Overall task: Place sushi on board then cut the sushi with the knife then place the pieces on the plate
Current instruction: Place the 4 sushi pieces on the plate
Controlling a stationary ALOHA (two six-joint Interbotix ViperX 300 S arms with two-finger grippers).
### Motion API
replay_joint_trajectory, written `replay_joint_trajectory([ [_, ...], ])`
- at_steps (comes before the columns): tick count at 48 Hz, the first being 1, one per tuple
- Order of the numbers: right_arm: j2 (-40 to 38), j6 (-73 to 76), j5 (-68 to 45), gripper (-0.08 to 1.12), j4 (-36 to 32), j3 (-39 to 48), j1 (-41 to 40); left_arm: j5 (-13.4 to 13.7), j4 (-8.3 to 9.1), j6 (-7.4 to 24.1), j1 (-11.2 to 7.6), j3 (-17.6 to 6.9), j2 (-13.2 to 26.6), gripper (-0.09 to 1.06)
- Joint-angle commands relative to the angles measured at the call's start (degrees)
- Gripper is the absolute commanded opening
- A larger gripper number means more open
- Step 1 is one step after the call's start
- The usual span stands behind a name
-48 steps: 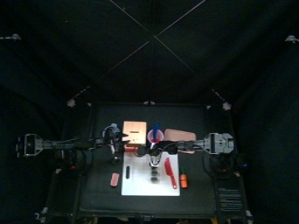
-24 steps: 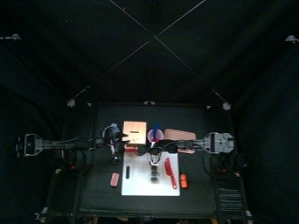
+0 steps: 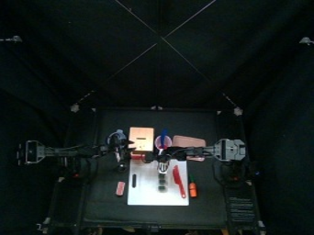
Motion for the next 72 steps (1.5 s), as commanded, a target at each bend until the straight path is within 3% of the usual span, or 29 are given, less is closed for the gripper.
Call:
replay_joint_trajectory([
  [1, -2.2, 0.4, 0.4, 0.59, 0.3, 0.3, -0.8, -0.3, 0.0, -0.1, 0.0, -0.7, -0.1, 0.78],
  [14, -13.2, 11.9, 5.9, 0.59, -2.4, 7.7, -2.8, -0.3, 0.0, 0.0, 0.0, -0.7, -0.2, 0.78],
  [29, -27.3, 35.2, 0.5, 0.59, -4.9, 22.2, -9.8, -0.3, 0.26, 0.2, 0.0, -1.1, -0.2, 0.78],
  [42, -27.4, 54.6, -8.3, 0.6, -9.8, 27.2, -18.9, -0.3, 1.67, 0.2, -0.18, -1.1, -0.2, 0.78],
  [49, -26.5, 58.6, -9.9, 0.61, -10.2, 25.9, -21.1, -0.4, 1.76, 0.2, -1.49, -1.1, -0.1, 0.78],
  [57, -23.6, 59.7, -9.8, 0.62, -8.1, 23.4, -21.5, -0.6, 1.85, 0.3, -1.49, -1.2, -0.2, 0.78],
  [63, -19.6, 59.6, -10.4, 0.62, -6.0, 21.1, -21.2, -0.9, 3.43, 0.3, -1.41, -1.3, -0.2, 0.78],
  [72, -15.9, 59.8, -10.6, 0.62, -7.3, 19.0, -21.5, -1.1, 8.09, 0.2, -2.29, -1.1, -0.2, 0.78],
])
